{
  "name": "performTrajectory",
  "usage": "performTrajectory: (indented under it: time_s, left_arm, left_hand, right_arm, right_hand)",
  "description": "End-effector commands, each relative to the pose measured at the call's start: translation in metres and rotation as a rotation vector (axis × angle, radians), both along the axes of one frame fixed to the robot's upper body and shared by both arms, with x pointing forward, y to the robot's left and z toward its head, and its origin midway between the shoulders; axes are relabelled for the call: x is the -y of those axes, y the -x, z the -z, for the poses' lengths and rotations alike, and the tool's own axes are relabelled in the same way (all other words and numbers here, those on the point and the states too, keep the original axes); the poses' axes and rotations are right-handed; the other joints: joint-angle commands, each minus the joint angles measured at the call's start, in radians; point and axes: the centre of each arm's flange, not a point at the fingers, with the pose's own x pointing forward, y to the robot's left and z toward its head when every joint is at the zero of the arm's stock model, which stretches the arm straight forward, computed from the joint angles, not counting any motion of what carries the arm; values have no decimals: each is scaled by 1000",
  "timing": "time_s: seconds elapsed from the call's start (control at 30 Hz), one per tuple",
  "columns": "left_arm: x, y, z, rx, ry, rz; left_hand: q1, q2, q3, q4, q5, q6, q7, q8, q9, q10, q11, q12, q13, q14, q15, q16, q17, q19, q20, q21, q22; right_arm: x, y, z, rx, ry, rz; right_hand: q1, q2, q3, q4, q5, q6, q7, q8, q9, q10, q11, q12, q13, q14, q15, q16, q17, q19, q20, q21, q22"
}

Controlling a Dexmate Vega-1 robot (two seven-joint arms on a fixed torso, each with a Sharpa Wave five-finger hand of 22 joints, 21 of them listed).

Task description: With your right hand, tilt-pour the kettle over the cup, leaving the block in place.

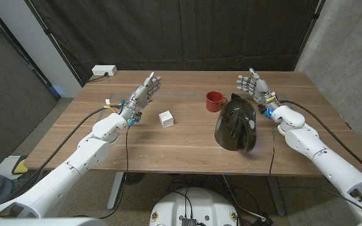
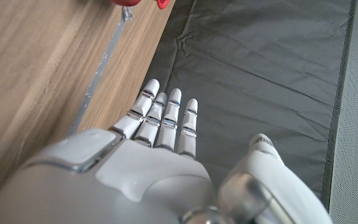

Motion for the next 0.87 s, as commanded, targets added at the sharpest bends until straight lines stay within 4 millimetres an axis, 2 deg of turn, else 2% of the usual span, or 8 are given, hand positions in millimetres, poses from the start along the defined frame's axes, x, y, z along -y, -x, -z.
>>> performTrajectory:
  time_s: [0.03, 0.33, 0.87]
  left_arm:
    - [-1, 0, -2, -5, -6, -13]
    - [0, -3, -3, -6, -3, -8]
    - [4, -2, -4, -2, -12, -7]
  left_hand:
    - [4, 0, -7, -1, -1, 6, -1, 3, 3, 5, 2, -2, 4, 7, -2, -1, 5, 4, -4, 1, 3]
    - [4, 0, -9, -1, 0, 6, 0, 2, 3, 5, 0, -2, 4, 7, -4, -1, 5, 4, -5, 0, 3]
    - [5, 1, -12, 0, 1, 6, 0, 2, 3, 4, 0, -3, 4, 7, -3, -1, 5, 3, -5, 0, 3]
  right_arm:
    - [-11, -15, -2, 3, 2, -35]
    - [-14, -17, 2, -11, 4, -36]
    - [-10, -5, 11, -31, 31, -4]
  right_hand:
    - [1, 7, -5, 1, 5, 5, 6, -5, 1, 3, -1, 5, -2, -2, -2, 7, 3, 4, -30, -6, 1]
    - [0, 7, -6, 1, 5, 4, 9, -5, 0, 5, 1, 7, -5, -2, 1, 8, 3, 5, -30, -9, 1]
    - [0, 11, -7, 2, 6, 10, 11, -3, 0, 12, -1, 12, -11, 4, 4, 12, 2, 8, -29, -16, 1]
